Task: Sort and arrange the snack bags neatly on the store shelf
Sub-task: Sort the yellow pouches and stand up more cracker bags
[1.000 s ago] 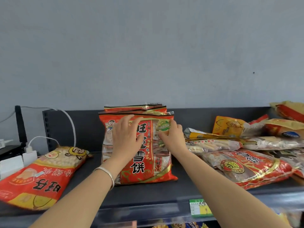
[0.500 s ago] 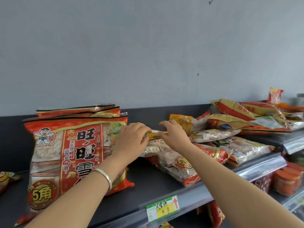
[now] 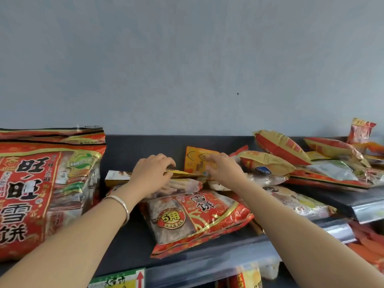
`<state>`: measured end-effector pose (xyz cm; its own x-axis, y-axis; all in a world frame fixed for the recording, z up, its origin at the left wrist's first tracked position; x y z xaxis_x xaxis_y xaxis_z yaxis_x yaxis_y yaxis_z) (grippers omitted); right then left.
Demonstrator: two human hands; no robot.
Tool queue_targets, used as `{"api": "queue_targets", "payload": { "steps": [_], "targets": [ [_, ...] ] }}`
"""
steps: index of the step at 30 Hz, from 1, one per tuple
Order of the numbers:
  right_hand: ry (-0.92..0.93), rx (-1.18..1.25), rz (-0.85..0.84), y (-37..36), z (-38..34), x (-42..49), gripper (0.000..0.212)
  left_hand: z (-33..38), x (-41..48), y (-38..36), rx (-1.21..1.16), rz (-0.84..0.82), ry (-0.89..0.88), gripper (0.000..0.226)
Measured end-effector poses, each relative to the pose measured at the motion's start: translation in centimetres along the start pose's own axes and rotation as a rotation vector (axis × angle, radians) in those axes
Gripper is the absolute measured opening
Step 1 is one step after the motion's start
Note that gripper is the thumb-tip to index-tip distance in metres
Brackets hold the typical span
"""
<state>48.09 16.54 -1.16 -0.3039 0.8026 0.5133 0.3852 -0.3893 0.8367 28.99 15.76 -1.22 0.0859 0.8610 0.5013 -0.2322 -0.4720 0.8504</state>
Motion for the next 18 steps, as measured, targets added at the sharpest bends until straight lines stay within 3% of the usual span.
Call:
{"api": "queue_targets", "payload": {
  "steps": [6,14,18],
  "targets": [
    [0.106,0.002,-0.118,-2.1,1.7,2.3,0.038,-0.2,2.0,-1.7,0.109,-0.097,0.081,0.031],
    [0.157,-0.201,-0.300,-4.3,1.9,5.2,0.036,-0.6,4.8,-2.9,0.102,-0.182,0.084,0.032],
    [0.150,-0.330,-0.345,-5.8,1.3,6.6,0.024,-1.6,5.9,-3.2,0.020,-0.234,0.107,0.032]
  ]
}}
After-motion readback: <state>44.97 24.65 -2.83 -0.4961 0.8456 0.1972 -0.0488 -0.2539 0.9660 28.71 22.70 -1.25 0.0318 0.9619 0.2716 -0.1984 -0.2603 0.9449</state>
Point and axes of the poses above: each hand's wrist, its own x-axis towards the middle knuckle, its own y-axis out of the back of the hand, z = x × y, the point moved 6 cm from there along x, towards the middle knuckle, and after that the axes turned 14 degrees about y, right-handed, at the moved point
